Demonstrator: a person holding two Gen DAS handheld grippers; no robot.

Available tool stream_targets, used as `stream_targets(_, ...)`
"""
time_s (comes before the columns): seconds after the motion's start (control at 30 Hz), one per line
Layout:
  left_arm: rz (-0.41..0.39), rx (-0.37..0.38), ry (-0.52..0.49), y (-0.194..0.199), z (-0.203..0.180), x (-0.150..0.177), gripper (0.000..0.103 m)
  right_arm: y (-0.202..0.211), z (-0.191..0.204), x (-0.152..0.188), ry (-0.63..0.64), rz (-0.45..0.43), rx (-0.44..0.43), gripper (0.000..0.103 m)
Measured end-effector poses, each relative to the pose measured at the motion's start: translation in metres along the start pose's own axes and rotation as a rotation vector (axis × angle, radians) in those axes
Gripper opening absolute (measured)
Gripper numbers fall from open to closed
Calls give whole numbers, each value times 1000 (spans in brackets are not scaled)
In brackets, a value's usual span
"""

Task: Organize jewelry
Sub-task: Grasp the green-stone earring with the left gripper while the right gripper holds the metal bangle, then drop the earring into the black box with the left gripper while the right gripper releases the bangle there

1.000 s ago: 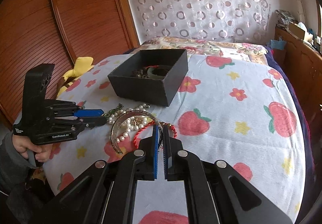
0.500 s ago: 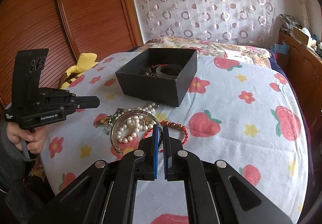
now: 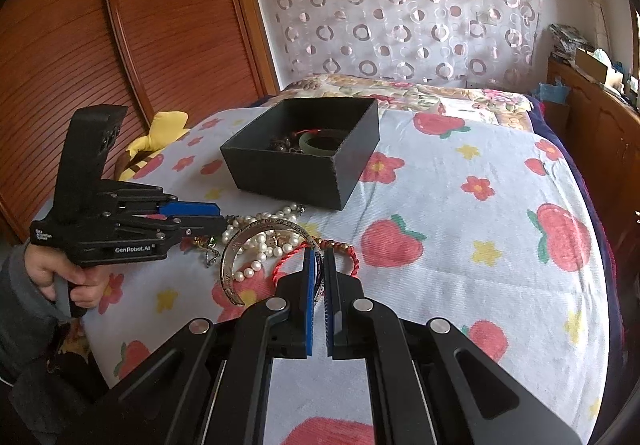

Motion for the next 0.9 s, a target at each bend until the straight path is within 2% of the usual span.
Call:
stream_targets(0.07,16,-24,-6,-2,5,3,12,0,0,0,1,-1,-1,5)
stream_targets(0.13,16,-25,0,-2,9,5,10,0,1,0,2,-1,-3,5)
stream_targets(0.27,16,-14,20,-1,16,6,10,-1,3,0,4,2,-4,5)
stream_targets(0.5,15,-35,-7,-6,14,-1,12,-5,8,-1,10,8,-10,5)
stream_targets(0.63,9,-24,-17,-3,16,1,8,-5,10,-2,12,8,-14,5)
stream_targets(0.9,-85,-3,1,31,13,-12,6,-6,16,-9,25,-1,-19,5)
Point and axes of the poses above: each gripper's, at about its wrist camera, not at the fingertips, and y roughly against the way its jaws point, z to its left, x to its underside, the point moved 8 cm from there along -y, roughly the way its jaws point, and after that the axes turned 2 degrees about y, right-handed, at the moved point
